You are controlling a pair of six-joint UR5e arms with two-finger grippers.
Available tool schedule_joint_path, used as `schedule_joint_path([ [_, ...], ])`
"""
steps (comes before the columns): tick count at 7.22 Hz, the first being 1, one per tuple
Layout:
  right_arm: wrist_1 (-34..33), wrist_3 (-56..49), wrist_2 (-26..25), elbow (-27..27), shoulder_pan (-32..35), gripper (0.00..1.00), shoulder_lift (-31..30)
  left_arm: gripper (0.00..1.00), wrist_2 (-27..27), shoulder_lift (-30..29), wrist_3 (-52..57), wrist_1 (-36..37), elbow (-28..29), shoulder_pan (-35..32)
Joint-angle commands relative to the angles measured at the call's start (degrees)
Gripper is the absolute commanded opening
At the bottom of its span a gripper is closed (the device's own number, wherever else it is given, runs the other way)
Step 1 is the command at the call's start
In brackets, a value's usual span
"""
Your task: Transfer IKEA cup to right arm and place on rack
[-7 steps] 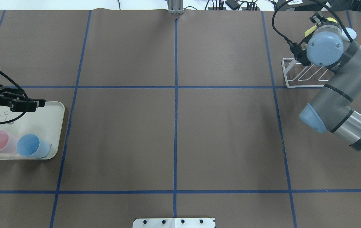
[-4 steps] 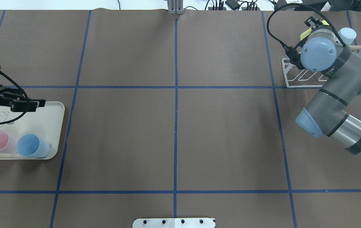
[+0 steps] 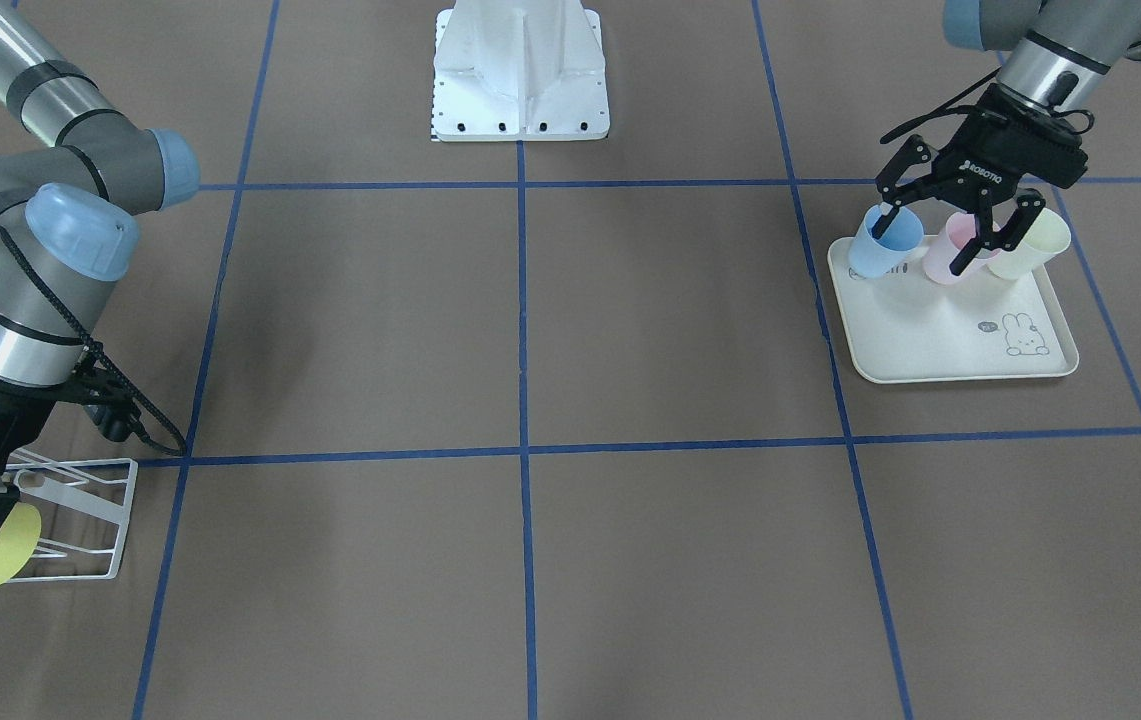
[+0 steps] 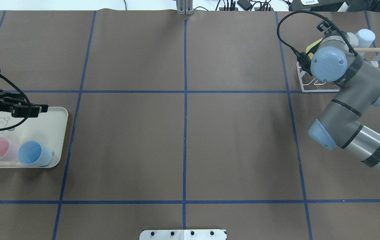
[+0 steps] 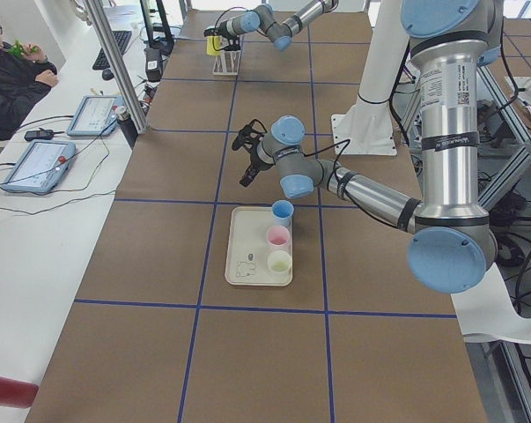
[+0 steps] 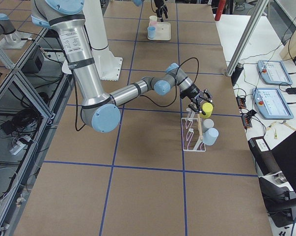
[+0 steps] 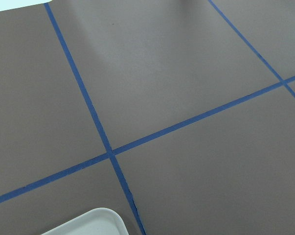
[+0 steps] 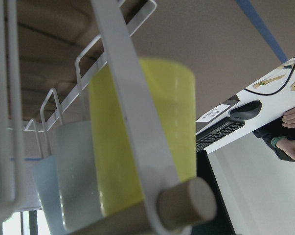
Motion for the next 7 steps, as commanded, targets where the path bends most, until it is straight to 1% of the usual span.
schedule_joint_path([
  [1,0.00,0.52,-0.19,-0.02,-0.07,0.98,0.04,1.00,-0.03,-0.03,-0.80,0.00,0.00,-0.03],
  [3,0.00,0.69,-0.02,1.02,-0.07,0.98,0.31,1.00,-0.03,-0.03,-0.80,0.00,-0.09,-0.03],
  [4,-0.26,1.82,0.76,3.99,-0.07,0.98,0.31,1.00,0.05,-0.03,-0.71,0.00,-0.09,-0.03],
  [5,-0.26,7.66,3.30,7.24,0.02,0.99,-0.39,1.00,0.14,0.06,-0.71,-0.09,-0.17,-0.03],
  [7,-0.26,24.94,10.41,10.95,-0.16,0.99,-0.66,1.00,0.14,0.06,-0.80,-0.09,-0.17,-0.03],
])
